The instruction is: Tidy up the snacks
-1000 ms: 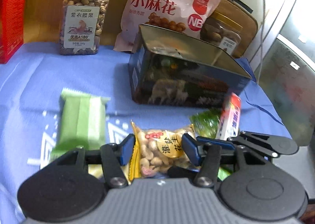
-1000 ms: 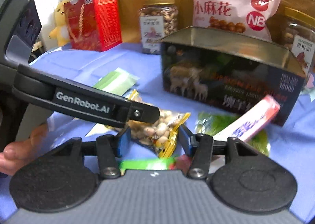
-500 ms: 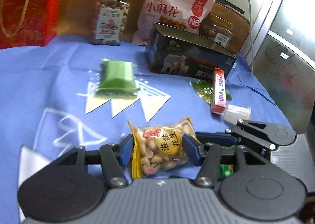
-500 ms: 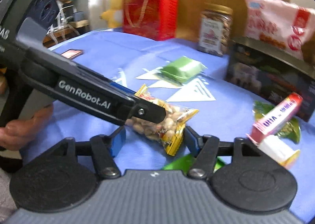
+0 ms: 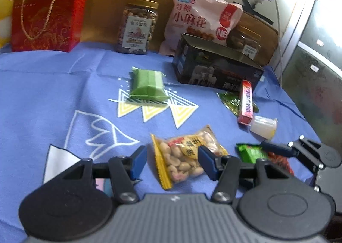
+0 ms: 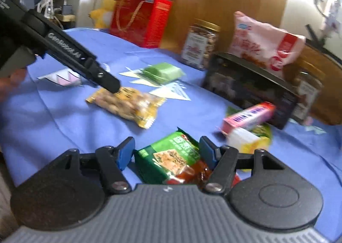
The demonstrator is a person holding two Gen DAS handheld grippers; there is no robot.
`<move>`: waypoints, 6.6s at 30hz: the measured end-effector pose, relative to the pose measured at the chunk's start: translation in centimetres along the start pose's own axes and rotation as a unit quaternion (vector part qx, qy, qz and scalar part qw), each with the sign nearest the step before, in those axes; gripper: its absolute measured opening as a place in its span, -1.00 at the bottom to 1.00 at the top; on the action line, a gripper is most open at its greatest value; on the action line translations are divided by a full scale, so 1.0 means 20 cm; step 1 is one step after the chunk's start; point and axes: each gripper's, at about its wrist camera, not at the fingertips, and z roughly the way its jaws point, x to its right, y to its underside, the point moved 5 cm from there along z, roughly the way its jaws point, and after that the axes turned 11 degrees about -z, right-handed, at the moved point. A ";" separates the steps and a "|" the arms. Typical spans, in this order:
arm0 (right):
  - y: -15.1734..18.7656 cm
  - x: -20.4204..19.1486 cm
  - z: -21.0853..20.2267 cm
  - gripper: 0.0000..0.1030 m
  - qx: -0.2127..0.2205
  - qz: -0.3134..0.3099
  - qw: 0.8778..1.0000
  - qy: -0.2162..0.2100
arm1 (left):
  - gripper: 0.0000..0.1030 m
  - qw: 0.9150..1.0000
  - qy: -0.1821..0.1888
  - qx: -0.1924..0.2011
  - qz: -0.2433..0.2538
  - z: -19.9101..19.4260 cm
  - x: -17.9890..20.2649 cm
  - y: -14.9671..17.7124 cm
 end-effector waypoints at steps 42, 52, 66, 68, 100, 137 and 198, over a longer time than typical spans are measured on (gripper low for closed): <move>-0.09 -0.04 0.16 1.00 -0.020 0.122 0.989 -0.078 | 1.00 0.998 0.040 0.021 0.035 0.01 -0.05 0.08; -0.08 -0.04 0.18 1.00 -0.022 0.120 0.990 -0.073 | 0.99 0.997 0.028 0.039 0.055 -0.03 -0.05 0.10; -0.10 -0.01 0.20 0.95 -0.024 0.137 0.989 -0.056 | 0.87 0.999 0.026 0.042 -0.006 -0.03 -0.12 0.05; -0.11 -0.02 0.21 0.88 -0.022 0.133 0.989 -0.060 | 0.80 0.999 0.034 0.035 -0.003 -0.01 -0.10 0.05; -0.32 0.57 0.17 -0.16 0.118 0.108 0.982 0.101 | 0.11 0.973 0.101 0.138 0.151 0.28 0.66 -0.55; -0.30 0.44 0.29 0.28 0.125 0.123 0.979 0.107 | 0.41 0.975 0.036 0.203 0.078 0.14 0.17 -0.58; -0.03 0.09 0.06 0.38 0.009 0.014 0.996 -0.084 | 0.45 0.996 0.082 0.038 -0.027 0.13 -0.14 -0.34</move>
